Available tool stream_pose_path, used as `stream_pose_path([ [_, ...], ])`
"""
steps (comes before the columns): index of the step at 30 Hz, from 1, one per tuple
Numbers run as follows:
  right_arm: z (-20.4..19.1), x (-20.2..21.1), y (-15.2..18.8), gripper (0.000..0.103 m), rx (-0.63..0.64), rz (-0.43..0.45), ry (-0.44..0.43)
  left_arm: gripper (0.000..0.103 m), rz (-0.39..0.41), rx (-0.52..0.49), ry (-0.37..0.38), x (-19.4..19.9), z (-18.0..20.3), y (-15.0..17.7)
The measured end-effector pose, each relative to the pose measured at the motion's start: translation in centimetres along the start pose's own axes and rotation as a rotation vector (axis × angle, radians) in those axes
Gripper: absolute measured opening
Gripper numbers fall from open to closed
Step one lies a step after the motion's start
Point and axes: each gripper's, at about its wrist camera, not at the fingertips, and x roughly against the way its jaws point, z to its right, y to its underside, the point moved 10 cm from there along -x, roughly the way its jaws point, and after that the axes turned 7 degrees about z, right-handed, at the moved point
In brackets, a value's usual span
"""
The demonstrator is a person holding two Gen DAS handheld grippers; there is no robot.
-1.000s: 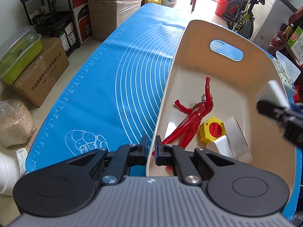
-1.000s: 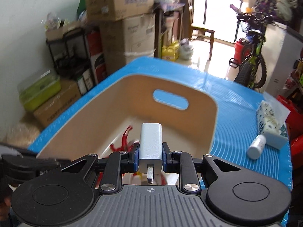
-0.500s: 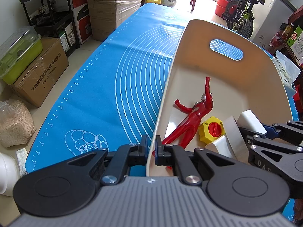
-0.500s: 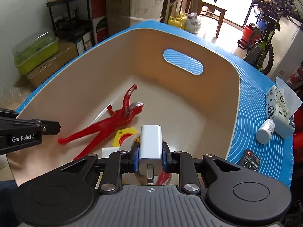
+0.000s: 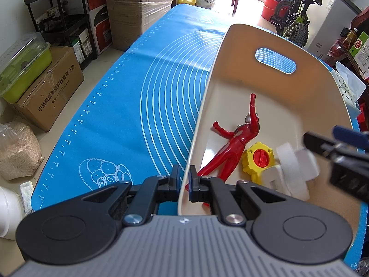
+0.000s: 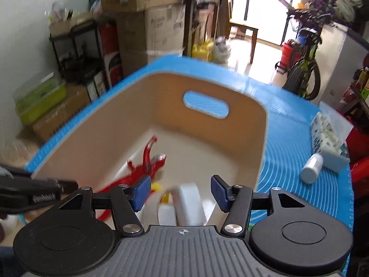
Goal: Organize rigid objects
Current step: 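Carry the white charger into the bin with the right tool and release, then move the right tool to the black TV remote and grasp its end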
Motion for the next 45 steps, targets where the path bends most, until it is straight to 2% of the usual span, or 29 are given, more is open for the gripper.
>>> stream_pose_path([
  [6, 3.2, 2.8, -1.9, 0.072, -0.09, 0.078, 0.026, 0.009, -0.001, 0.001, 0.001, 0.0, -0.1, -0.1],
  [12, 8.4, 4.2, -1.9, 0.075, -0.16, 0.134, 0.138, 0.009, 0.0, 0.0, 0.0, 0.0, -0.1, -0.1],
  [19, 13.1, 2.8, 1.2, 0.075, -0.244, 0.109, 0.239, 0.009, -0.001, 0.002, 0.0, 0.0, 0.0, -0.1],
  [28, 14.9, -1.4, 6.4, 0.075, -0.264, 0.022, 0.311, 0.009, -0.001, -0.001, -0.003, 0.0, -0.2, -0.3],
  [33, 16.4, -2.9, 9.3, 0.075, -0.316, -0.033, 0.351, 0.009, -0.001, -0.001, -0.003, 0.0, -0.2, -0.3],
  [36, 16.9, -3.4, 10.5, 0.075, -0.354, -0.05, 0.351, 0.009, -0.001, -0.001, -0.002, 0.0, -0.2, -0.3],
  [39, 17.3, -3.4, 10.9, 0.075, -0.386, -0.026, 0.347, 0.009, -0.001, -0.001, -0.002, 0.0, -0.2, -0.3],
  [45, 16.7, -3.9, 10.8, 0.075, -0.385, -0.025, 0.341, 0.009, -0.001, -0.002, -0.003, 0.0, -0.2, -0.3],
])
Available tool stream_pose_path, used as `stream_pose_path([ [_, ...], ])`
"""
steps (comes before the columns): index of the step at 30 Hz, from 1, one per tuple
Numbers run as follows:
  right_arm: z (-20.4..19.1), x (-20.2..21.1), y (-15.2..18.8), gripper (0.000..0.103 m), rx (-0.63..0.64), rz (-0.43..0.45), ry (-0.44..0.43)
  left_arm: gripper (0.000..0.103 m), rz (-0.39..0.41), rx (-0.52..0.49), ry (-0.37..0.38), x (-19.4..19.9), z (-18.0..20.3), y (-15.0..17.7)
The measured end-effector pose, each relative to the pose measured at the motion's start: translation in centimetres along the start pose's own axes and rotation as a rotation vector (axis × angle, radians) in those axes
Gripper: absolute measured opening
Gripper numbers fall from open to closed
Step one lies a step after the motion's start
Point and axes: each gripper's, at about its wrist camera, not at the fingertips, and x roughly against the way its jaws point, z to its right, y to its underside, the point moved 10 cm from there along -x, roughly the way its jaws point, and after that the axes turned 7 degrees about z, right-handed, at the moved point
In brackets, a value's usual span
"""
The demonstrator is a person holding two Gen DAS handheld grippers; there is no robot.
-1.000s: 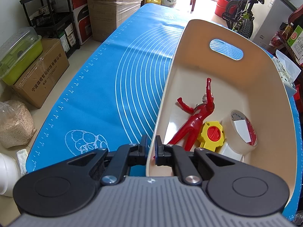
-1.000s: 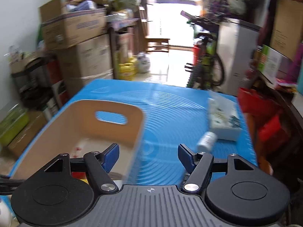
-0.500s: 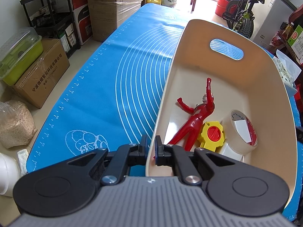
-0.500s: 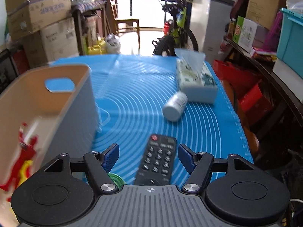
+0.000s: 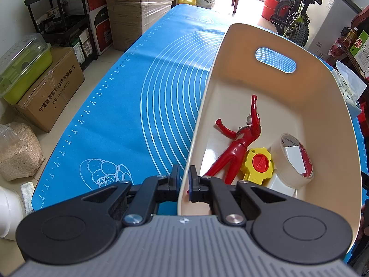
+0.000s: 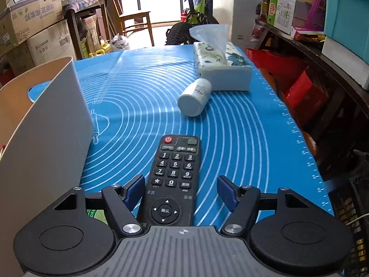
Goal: Organize rigid objects
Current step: 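Move the right tool to the black TV remote and grasp its end, then carry the black remote into the bin with the right tool and release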
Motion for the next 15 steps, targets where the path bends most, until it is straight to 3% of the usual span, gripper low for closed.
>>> stream_pose_path([
  [9, -1.1, -0.7, 0.6, 0.074, 0.03, -0.005, 0.001, 0.009, 0.0, -0.001, 0.0, 0.0, 0.0, 0.0],
  [15, -1.3, -0.8, 0.8, 0.058, 0.064, 0.01, 0.006, 0.009, -0.001, 0.001, 0.001, 0.0, 0.0, 0.0],
])
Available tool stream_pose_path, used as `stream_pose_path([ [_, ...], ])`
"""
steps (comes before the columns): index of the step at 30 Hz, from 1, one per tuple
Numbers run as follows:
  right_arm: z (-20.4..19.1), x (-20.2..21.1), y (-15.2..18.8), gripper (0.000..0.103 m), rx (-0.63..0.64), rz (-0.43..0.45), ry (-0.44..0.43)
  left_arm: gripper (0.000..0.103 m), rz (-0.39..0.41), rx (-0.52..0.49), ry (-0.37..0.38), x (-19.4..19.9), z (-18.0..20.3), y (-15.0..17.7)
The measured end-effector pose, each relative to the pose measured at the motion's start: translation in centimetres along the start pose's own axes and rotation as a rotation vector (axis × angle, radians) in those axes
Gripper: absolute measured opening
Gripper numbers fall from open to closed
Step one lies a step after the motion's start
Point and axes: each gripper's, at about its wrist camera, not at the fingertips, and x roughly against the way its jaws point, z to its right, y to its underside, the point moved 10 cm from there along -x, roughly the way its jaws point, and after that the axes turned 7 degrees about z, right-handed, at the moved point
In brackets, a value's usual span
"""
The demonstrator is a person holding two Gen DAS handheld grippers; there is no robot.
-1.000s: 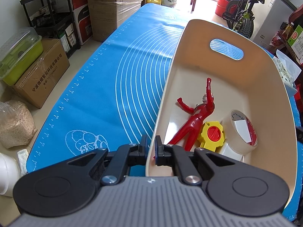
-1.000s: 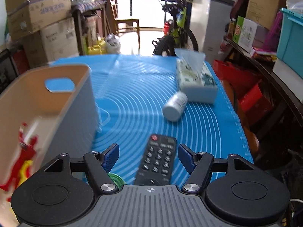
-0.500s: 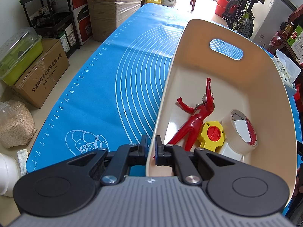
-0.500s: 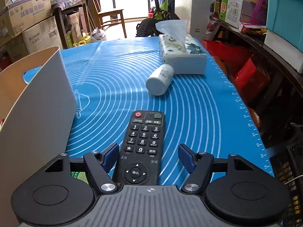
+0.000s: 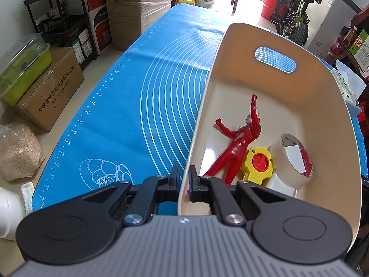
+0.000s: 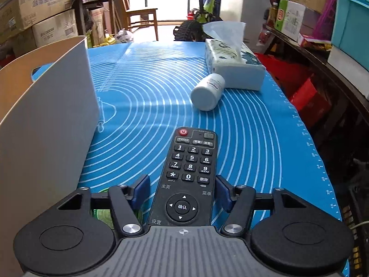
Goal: Organize rigid objects
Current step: 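Carry the black remote into the bin with the right tool and release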
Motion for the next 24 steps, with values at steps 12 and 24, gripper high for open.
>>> stream_pose_path([
  [12, 1.1, 2.0, -1.0, 0.054, -0.037, 0.056, 0.022, 0.009, -0.005, 0.001, 0.002, -0.2, 0.1, 0.2],
  [24, -0.6, 8.8, -7.6, 0.054, -0.038, 0.21, -0.071, 0.009, -0.009, -0.001, -0.004, -0.1, 0.1, 0.3],
])
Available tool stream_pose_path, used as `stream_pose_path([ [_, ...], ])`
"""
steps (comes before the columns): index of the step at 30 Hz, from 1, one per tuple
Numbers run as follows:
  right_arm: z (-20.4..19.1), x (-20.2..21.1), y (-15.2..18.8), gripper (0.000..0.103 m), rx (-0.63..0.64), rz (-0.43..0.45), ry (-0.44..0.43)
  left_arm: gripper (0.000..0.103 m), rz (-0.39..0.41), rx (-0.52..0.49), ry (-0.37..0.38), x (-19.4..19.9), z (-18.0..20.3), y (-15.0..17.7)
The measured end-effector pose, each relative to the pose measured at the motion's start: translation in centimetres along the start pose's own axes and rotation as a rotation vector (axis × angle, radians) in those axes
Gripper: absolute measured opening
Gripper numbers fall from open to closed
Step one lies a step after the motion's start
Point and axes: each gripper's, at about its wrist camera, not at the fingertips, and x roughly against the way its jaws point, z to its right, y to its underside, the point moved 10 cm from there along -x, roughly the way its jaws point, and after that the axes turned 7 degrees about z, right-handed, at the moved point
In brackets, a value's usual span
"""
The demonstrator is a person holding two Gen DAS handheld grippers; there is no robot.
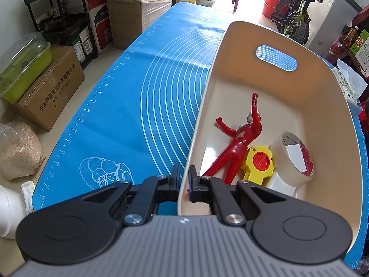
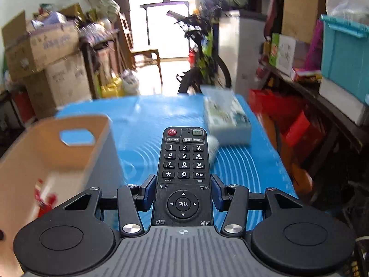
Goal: Organize rigid objects
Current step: 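Carry the black remote into the bin with the right tool and release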
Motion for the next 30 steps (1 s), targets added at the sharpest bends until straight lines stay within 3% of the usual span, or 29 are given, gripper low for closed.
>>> stream_pose_path([
  [6, -4.9, 2.5, -3.5, 0.054, 0.03, 0.058, -0.124, 0.009, 0.0, 0.0, 0.0, 0.0, 0.0, -0.1],
  [12, -10.5, 3.5, -4.1, 0.054, 0.078, 0.046, -0.249, 0.009, -0.001, 0.0, 0.0, 0.0, -0.1, -0.1],
  [23, -17.6, 2.5, 0.8, 0.054, 0.187, -0.096, -0.352, 0.009, -0.002, 0.0, 0.002, 0.1, -0.2, -0.2],
  [30, -19.8, 1.5, 3.9, 0.054, 0.283, -0.191, -0.345, 0.008, -0.002, 0.001, 0.003, 0.1, -0.2, -0.3],
])
